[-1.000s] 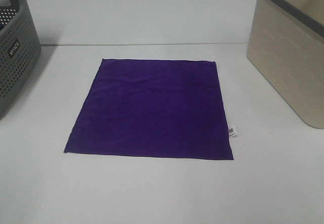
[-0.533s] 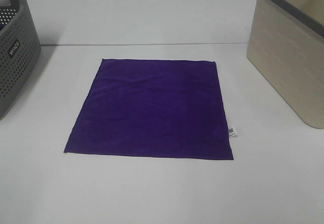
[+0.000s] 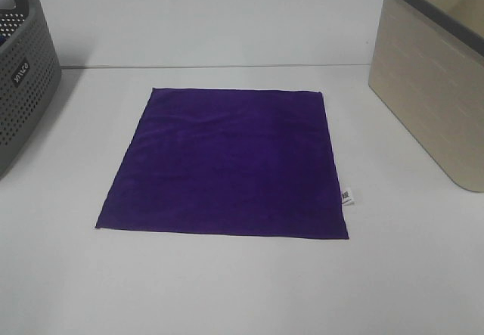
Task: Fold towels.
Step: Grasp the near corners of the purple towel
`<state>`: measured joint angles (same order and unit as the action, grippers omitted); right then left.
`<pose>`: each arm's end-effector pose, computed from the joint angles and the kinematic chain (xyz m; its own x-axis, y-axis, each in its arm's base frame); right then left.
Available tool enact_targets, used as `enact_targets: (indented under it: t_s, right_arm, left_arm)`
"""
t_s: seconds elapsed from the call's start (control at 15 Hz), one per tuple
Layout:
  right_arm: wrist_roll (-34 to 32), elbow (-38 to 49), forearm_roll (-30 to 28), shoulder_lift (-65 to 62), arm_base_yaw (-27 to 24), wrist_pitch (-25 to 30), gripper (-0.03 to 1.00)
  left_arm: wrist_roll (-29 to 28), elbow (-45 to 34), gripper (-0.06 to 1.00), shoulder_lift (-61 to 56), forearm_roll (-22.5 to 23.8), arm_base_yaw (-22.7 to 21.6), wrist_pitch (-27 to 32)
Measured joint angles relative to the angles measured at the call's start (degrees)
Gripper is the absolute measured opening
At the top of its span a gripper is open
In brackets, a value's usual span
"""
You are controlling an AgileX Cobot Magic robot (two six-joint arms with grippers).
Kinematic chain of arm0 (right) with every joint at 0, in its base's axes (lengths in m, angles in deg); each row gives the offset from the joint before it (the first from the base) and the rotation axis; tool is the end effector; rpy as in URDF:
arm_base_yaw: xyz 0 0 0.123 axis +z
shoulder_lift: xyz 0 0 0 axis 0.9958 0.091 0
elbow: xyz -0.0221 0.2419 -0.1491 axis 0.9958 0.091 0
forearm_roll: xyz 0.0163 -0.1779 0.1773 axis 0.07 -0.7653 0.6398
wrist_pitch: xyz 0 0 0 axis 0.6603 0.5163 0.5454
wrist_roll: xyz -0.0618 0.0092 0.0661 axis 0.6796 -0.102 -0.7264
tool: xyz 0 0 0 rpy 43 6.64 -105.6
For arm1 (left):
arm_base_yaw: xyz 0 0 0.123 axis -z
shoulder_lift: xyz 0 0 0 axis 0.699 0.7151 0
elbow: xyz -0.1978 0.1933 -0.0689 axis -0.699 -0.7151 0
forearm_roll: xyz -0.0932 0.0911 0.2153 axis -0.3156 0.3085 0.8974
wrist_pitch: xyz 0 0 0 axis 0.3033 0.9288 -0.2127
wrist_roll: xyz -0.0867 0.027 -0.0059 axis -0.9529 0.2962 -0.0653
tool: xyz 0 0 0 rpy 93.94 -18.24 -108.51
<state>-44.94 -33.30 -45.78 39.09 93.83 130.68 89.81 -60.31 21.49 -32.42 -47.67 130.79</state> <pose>-0.0054 -0.0016 0.2781 -0.4339 -0.1135 -0.8938 -0.1689 0.9847 -0.0430 -0.0060 -0.0053 0.2803 -0.4345 0.0443 -0.8996 0.0215 0.9990 0.0388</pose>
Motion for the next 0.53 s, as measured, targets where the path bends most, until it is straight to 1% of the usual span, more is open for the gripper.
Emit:
enact_targets:
  t_s: [0.53]
  right_arm:
    - [0.0, 0.0, -0.6, 0.0, 0.0, 0.0, 0.99]
  left_arm:
    - [0.0, 0.0, 0.99, 0.0, 0.0, 0.0, 0.0]
